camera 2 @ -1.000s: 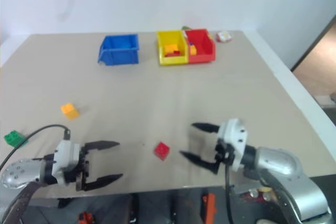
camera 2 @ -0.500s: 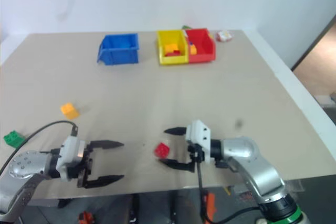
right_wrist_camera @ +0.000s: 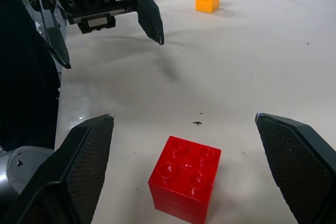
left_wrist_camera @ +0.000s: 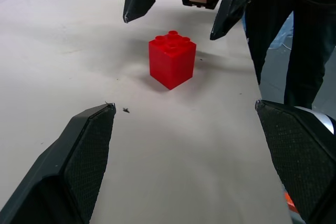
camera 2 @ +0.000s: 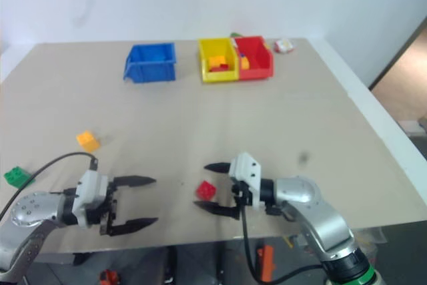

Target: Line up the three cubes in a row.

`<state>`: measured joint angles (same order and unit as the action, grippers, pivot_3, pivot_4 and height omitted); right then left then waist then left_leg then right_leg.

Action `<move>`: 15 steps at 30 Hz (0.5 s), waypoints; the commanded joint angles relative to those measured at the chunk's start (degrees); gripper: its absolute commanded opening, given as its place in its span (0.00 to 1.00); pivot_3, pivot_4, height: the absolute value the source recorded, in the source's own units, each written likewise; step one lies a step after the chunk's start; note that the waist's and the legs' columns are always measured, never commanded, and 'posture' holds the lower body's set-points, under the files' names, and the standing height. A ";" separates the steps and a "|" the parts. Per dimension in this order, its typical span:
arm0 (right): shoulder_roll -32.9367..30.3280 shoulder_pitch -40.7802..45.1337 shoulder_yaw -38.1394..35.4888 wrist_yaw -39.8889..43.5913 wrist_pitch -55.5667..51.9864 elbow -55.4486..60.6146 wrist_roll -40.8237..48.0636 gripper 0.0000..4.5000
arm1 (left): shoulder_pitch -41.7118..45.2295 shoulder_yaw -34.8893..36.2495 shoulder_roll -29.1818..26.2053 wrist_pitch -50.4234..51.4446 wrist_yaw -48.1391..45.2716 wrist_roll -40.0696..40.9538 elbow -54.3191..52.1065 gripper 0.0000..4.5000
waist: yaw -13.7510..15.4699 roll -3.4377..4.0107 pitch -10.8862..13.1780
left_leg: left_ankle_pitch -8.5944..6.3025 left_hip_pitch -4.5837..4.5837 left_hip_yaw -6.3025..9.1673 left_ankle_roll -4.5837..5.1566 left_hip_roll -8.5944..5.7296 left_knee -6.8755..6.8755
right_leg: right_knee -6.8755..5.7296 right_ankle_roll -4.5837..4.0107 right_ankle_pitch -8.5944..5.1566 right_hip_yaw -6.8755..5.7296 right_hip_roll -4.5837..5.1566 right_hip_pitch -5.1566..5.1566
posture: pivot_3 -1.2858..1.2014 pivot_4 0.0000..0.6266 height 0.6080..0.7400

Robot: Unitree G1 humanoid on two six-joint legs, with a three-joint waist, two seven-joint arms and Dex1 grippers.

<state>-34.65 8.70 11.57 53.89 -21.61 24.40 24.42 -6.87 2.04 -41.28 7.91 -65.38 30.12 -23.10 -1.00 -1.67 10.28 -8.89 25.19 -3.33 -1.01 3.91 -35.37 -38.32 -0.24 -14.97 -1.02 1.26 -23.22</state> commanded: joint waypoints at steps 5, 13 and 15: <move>1.80 -2.56 -0.90 -2.91 -0.87 0.99 0.43 1.00 | -0.36 2.06 -0.72 0.87 0.80 1.29 -2.49 0.98 | -0.02 0.00 0.00 | 0.00 -0.02 -0.15 0.00 0.01 0.00 | -0.01 0.02 0.02 0.11 -0.01 -0.04 | 0.52 0.24 1.00; 2.69 -4.56 -0.22 -4.55 -0.95 0.99 -0.30 1.00 | 0.95 2.05 -1.04 1.26 0.59 1.09 -1.71 0.98 | -0.03 -0.01 -0.01 | 0.00 -0.05 -0.33 0.01 0.04 -0.01 | -0.01 0.02 0.05 0.28 -0.01 -0.08 | 0.52 0.24 1.00; 2.82 -5.05 -0.02 -4.79 -0.70 0.79 -0.72 1.00 | 1.31 2.02 -1.14 1.24 0.42 1.06 -1.34 0.98 | -0.03 -0.01 -0.01 | 0.00 -0.06 -0.35 0.01 0.03 0.00 | -0.01 0.03 0.05 0.30 -0.01 -0.09 | 0.52 0.24 1.00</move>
<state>-32.07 4.06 11.51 49.44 -22.76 24.00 23.89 -6.05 2.75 -41.71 9.24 -64.56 30.43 -23.58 -1.03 -1.69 10.27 -8.89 25.14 -3.68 -1.00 3.94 -35.37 -38.33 -0.21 -14.92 -0.73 1.24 -23.31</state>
